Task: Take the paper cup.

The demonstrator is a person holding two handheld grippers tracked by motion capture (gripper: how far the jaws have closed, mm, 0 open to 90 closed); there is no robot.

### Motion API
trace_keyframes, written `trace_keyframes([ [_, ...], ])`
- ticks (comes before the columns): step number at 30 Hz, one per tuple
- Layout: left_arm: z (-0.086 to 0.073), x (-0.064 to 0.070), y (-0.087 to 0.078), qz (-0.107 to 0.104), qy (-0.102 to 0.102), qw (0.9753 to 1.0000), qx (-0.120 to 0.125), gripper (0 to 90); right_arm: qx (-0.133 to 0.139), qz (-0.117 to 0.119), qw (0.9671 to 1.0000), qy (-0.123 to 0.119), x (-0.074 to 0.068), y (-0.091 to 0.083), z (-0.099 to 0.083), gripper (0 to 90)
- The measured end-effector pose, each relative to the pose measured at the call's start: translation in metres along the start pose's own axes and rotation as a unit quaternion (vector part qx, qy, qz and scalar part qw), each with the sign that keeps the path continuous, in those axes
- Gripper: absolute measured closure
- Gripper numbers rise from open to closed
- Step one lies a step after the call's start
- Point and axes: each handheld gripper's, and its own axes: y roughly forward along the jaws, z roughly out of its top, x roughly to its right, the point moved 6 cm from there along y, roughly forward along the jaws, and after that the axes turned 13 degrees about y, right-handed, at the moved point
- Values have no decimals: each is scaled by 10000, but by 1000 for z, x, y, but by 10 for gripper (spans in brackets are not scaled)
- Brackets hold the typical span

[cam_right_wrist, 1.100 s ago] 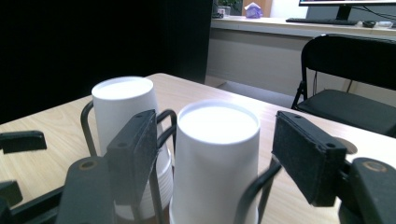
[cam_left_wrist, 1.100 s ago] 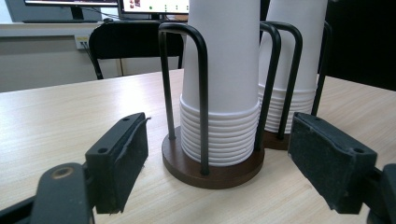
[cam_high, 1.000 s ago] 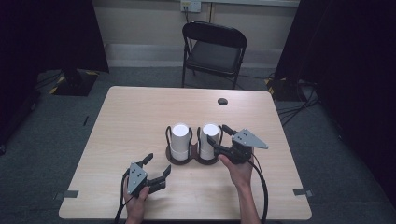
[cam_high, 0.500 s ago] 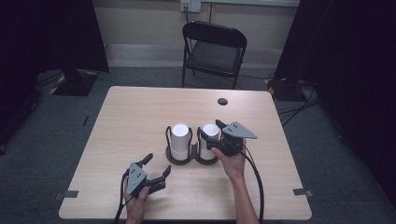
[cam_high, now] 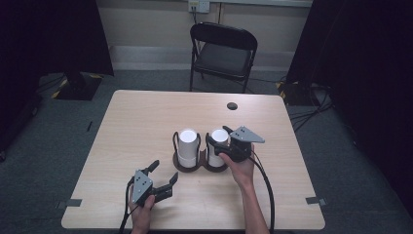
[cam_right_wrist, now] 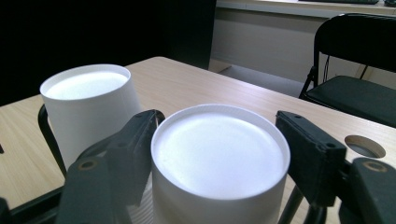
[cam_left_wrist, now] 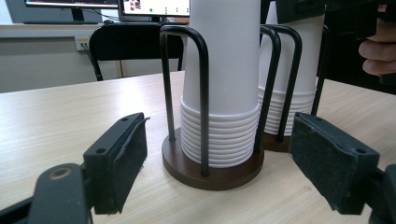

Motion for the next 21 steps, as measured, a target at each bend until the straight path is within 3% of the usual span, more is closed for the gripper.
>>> trace_keyframes([
  [3,0,0,0,-31,7,10000,7,198,-56,-18,10000,-8,0,2,-2,327],
  [5,0,1,0,-38,40,10000,0,252,-50,-44,10000,-9,0,2,-2,330],
  [14,0,1,1,-2,23,10000,-28,224,-42,-27,10000,-7,0,1,0,341],
  [21,0,2,2,-129,57,9999,-90,195,47,6,10000,8,-1,-2,7,343],
])
